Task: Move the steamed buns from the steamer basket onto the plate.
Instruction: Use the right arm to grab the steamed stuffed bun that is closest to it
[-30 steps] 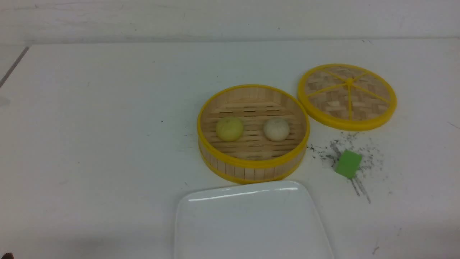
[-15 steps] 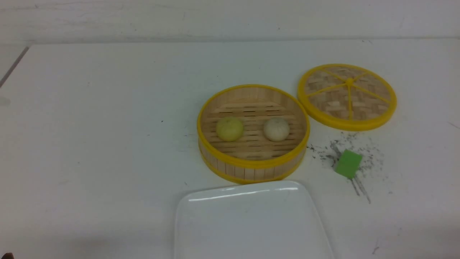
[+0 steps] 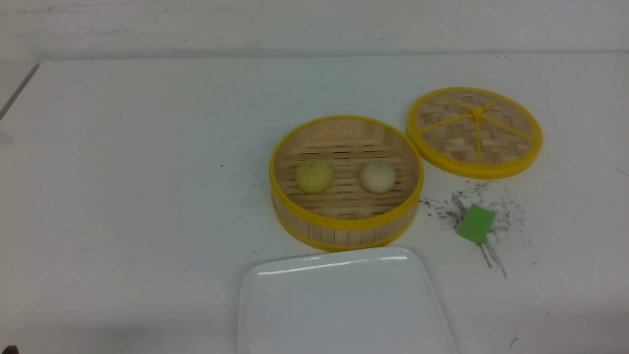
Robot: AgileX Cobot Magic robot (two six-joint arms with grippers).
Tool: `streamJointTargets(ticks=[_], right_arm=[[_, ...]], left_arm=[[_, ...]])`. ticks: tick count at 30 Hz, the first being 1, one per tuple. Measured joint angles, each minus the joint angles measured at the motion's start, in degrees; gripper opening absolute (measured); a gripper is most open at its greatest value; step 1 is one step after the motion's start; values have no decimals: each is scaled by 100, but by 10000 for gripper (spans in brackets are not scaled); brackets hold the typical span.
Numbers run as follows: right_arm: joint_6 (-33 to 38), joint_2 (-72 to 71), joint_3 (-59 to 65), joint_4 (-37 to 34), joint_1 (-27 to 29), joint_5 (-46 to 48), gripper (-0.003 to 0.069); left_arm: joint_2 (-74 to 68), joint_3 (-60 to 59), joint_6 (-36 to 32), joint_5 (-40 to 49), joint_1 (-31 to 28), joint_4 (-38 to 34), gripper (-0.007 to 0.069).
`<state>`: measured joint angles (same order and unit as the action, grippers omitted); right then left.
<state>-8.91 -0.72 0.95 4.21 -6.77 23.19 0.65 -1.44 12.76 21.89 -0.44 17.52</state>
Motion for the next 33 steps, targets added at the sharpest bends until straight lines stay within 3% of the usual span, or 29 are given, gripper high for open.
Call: streamJointTargets(ticks=[7, 10, 13, 15, 16, 19, 26, 29, 33], right_arm=[[0, 0, 0, 97, 0, -18, 240], [-368, 0, 34, -391, 0, -181, 240], [-1225, 0, 50, -1593, 0, -465, 240], [-1478, 0, 50, -1978, 0, -560, 240], [-1779, 0, 50, -2488, 0, -689, 240], [-1990, 0, 50, -3036, 0, -860, 240], [-2055, 0, 50, -3243, 0, -964, 240], [-2253, 0, 50, -3598, 0, -1258, 240], [-2143, 0, -216, -3929, 0, -1784, 216]], left_arm=[[0, 0, 107, -1, 0, -12, 241], [0, -5, 937, -109, 0, -901, 241], [0, -11, 2230, -178, 0, -2194, 241], [0, -15, 2636, -178, 0, -2683, 241], [0, -15, 3251, -178, 0, -3193, 241], [0, -15, 3860, -181, 0, -3681, 241], [0, -15, 4088, -328, 0, -3791, 233], [0, 162, 4031, -279, 0, -4206, 210], [0, 1299, 2900, -305, 0, -4475, 125]])
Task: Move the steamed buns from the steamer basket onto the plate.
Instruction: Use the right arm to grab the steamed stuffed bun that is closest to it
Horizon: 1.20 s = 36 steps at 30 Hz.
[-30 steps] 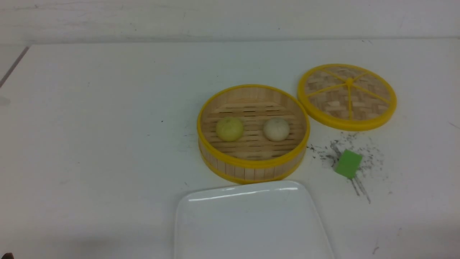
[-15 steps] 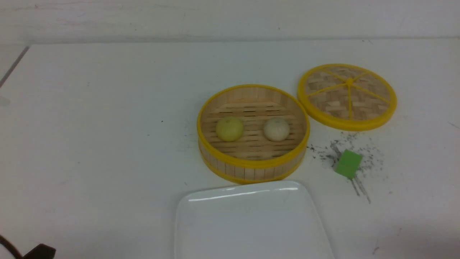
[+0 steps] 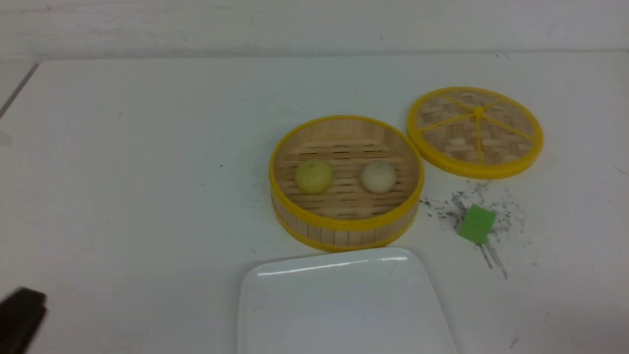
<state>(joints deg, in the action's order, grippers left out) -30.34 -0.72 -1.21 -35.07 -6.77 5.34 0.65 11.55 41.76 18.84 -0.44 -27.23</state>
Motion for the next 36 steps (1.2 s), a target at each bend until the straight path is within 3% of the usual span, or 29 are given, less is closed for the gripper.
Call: streamJointTargets(ticks=[4, 8, 11, 15, 17, 19, 23, 26, 31, 36], right_arm=[[1125, 164, -947, 296, 0, -87, 113], [2310, 992, -2070, 820, 0, 964, -1], [2689, 1930, -2701, 1050, 0, 2280, -5], [2867, 3413, -3419, 1204, 0, 3955, 0], [3034, 3903, -3578, 1192, 0, 4214, 2], [3414, 4689, -3875, 985, 0, 4546, 11], [4632, 6124, -4464, -77, -55, 4939, 65], [5281, 7196, -5040, -697, -435, 5071, 113], [5139, 8791, -6351, -293, -1225, 5000, 160], [4085, 9935, -7850, 1187, -1809, 4986, 226]], left_arm=[[-607, 1227, -1421, 497, 0, -42, 22], [-2030, 2104, -2038, 2162, 5, -36, 2], [-3153, 2580, -2560, 3299, 5, 68, 2], [-4229, 2898, -3201, 3942, 5, 115, 2], [-4533, 2947, -3376, 4028, 5, 115, 2], [-4964, 2977, -3612, 4089, 5, 115, 2], [-5576, 2977, -3931, 4094, 5, 120, 10], [-5796, 2981, -4218, 4096, 5, 136, 17], [-5875, 2981, -4414, 4101, 5, 141, 26], [-5875, 2981, -4494, 4127, 5, 170, 35]])
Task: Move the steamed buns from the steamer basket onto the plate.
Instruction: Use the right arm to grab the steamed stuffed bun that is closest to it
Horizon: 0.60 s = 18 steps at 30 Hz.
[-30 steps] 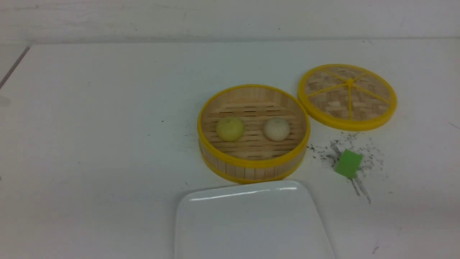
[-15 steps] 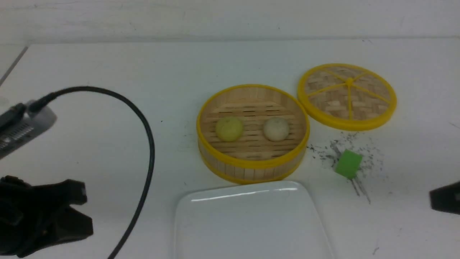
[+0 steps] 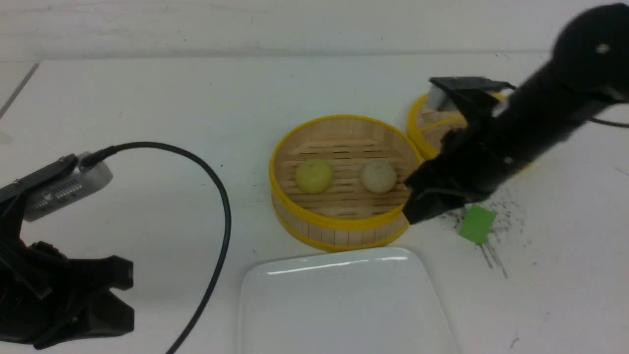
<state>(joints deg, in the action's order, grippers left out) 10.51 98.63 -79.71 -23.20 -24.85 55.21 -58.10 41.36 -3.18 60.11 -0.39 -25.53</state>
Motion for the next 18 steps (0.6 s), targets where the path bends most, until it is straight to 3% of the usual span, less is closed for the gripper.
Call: streamJointTargets(ticks=[6, 12, 15, 18], right_arm=[[-1391, 1227, -1582, 1865, -464, 32, 350], [-1834, 2014, -2211, 2491, -531, -116, 388], [-1845, 2204, -2230, 2534, -531, -175, 349], [-1851, 2329, -2232, 2545, -531, -278, 167]], left_arm=[[0, 0, -124, 15, 0, 86, 46], [0, 0, -141, 27, 0, 102, 55], [0, 0, -143, 55, 0, 176, 55], [0, 0, -148, 31, 0, 261, 61]])
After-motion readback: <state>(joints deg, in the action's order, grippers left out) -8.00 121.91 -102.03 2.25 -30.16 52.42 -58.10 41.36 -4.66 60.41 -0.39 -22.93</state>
